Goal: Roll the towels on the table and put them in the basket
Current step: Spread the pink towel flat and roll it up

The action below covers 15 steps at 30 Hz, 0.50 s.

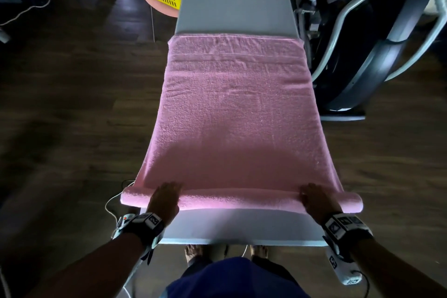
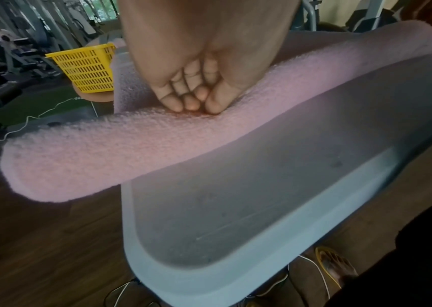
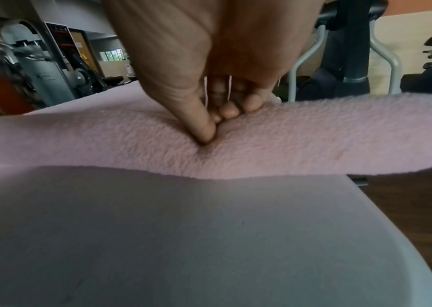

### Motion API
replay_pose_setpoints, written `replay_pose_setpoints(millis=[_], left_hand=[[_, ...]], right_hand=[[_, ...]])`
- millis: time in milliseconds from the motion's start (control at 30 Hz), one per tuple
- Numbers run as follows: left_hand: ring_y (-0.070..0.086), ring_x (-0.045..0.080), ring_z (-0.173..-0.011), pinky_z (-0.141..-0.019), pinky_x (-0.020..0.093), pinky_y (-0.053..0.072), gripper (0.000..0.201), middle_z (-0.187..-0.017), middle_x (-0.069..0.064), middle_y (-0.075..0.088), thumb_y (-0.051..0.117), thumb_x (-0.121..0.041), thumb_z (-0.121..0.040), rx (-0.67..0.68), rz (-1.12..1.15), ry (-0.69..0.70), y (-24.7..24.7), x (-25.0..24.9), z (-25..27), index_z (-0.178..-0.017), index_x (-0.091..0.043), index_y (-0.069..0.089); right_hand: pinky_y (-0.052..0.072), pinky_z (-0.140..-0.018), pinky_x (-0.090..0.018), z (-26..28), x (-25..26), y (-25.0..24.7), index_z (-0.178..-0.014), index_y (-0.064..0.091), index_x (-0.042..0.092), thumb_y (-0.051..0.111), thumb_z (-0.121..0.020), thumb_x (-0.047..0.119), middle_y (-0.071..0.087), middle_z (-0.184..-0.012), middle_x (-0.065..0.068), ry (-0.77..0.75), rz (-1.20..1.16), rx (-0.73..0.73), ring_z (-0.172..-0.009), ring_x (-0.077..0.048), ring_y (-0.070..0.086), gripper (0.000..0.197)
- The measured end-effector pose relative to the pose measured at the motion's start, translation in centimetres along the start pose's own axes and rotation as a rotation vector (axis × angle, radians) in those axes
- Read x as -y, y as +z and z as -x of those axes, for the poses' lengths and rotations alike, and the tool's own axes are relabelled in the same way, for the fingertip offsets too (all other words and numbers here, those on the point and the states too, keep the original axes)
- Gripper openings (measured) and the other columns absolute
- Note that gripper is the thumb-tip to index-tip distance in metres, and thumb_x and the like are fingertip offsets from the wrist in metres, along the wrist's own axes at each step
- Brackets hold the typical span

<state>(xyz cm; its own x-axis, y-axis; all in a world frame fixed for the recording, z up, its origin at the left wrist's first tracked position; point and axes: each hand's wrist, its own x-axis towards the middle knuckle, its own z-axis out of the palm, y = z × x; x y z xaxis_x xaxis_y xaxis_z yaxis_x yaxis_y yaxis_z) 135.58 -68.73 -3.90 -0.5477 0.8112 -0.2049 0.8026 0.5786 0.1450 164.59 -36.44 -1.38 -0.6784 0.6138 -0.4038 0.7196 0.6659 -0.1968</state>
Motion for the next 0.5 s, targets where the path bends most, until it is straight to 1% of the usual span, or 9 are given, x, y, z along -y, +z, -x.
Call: replay_pose_setpoints(millis=[67, 100, 167, 233, 300, 333, 400, 467, 500], left_hand=[[0.06, 0.033, -0.068, -0.061, 0.036, 0.054, 0.03, -0.08, 0.013, 0.062, 0.07, -0.002, -0.058, -0.013, -0.006, 0.02, 0.0, -0.3, -0.1, -0.087, -0.006, 0.064], [0.057, 0.033, -0.069, -0.061, 0.037, 0.052, 0.021, -0.08, 0.012, 0.059, 0.062, -0.008, -0.064, -0.03, 0.016, 0.025, -0.1, -0.4, 0.0, -0.085, -0.008, 0.06], [0.055, 0.03, -0.074, -0.065, 0.036, 0.051, 0.033, -0.083, 0.009, 0.057, 0.064, -0.01, -0.056, -0.049, 0.079, 0.032, -0.2, -0.1, 0.6, -0.088, -0.01, 0.057], [0.056, 0.029, -0.084, -0.074, 0.037, 0.049, 0.052, -0.092, 0.008, 0.06, 0.072, -0.001, -0.05, -0.05, 0.107, 0.063, 0.3, 0.7, 1.2, -0.099, -0.01, 0.057], [0.059, 0.028, -0.09, -0.084, 0.034, 0.047, 0.058, -0.1, 0.008, 0.064, 0.075, 0.006, -0.054, -0.06, 0.123, 0.089, 0.8, 1.4, 1.4, -0.108, -0.008, 0.062], [0.062, 0.027, -0.091, -0.085, 0.034, 0.049, 0.056, -0.101, 0.007, 0.067, 0.075, 0.008, -0.055, -0.067, 0.138, 0.085, 0.8, 1.5, 1.2, -0.108, -0.009, 0.065], [0.065, 0.027, -0.085, -0.077, 0.032, 0.055, 0.052, -0.097, 0.006, 0.07, 0.076, 0.01, -0.054, -0.066, 0.153, 0.064, 0.3, 1.4, 0.8, -0.101, -0.009, 0.069], [0.066, 0.028, -0.077, -0.071, 0.031, 0.056, 0.044, -0.089, 0.005, 0.071, 0.073, 0.008, -0.054, -0.033, 0.129, 0.064, -0.4, 0.9, 0.7, -0.094, -0.01, 0.071], [0.065, 0.027, -0.074, -0.068, 0.029, 0.055, 0.038, -0.083, 0.005, 0.07, 0.068, 0.004, -0.056, -0.019, 0.112, 0.069, -0.6, 0.8, 0.8, -0.091, -0.01, 0.071]], right_hand=[[0.049, -0.071, -0.043, 0.2, 0.3, 0.4, -0.079, 0.063, 0.012, 0.059, -0.072, -0.002, 0.061, -0.085, -0.008, -0.04, -0.005, -0.02, -0.081, -0.035, 0.06, 0.016], [0.05, -0.067, -0.042, 0.4, 0.5, 0.5, -0.078, 0.063, 0.012, 0.06, -0.068, -0.001, 0.061, -0.083, -0.007, -0.056, -0.008, -0.032, -0.077, -0.035, 0.061, 0.016], [0.052, -0.073, -0.042, 1.0, 0.4, 0.6, -0.092, 0.065, 0.013, 0.066, -0.064, 0.01, 0.062, -0.096, -0.005, -0.089, 0.001, -0.029, -0.087, -0.031, 0.06, 0.028], [0.052, -0.082, -0.043, 1.6, -0.1, 1.1, -0.109, 0.064, 0.013, 0.076, -0.063, 0.014, 0.061, -0.11, -0.003, -0.102, 0.01, -0.009, -0.101, -0.029, 0.058, 0.048], [0.053, -0.081, -0.044, 1.8, -0.4, 1.5, -0.109, 0.066, 0.013, 0.084, -0.061, 0.014, 0.064, -0.11, -0.004, -0.085, -0.022, -0.045, -0.1, -0.029, 0.061, 0.051], [0.054, -0.078, -0.043, 1.7, -0.3, 1.7, -0.106, 0.068, 0.013, 0.086, -0.06, 0.013, 0.067, -0.106, -0.005, -0.078, -0.033, -0.081, -0.097, -0.029, 0.064, 0.049], [0.056, -0.073, -0.043, 1.5, 0.1, 1.9, -0.096, 0.072, 0.012, 0.088, -0.054, 0.006, 0.07, -0.097, -0.006, -0.084, -0.033, -0.136, -0.09, -0.031, 0.067, 0.045], [0.058, -0.068, -0.044, 1.6, 0.3, 2.2, -0.089, 0.073, 0.011, 0.087, -0.047, -0.001, 0.072, -0.09, -0.007, -0.111, -0.037, -0.171, -0.083, -0.031, 0.068, 0.046], [0.057, -0.067, -0.044, 1.8, 0.3, 2.3, -0.088, 0.073, 0.011, 0.086, -0.047, -0.003, 0.072, -0.088, -0.007, -0.106, -0.043, -0.173, -0.082, -0.031, 0.068, 0.045]])
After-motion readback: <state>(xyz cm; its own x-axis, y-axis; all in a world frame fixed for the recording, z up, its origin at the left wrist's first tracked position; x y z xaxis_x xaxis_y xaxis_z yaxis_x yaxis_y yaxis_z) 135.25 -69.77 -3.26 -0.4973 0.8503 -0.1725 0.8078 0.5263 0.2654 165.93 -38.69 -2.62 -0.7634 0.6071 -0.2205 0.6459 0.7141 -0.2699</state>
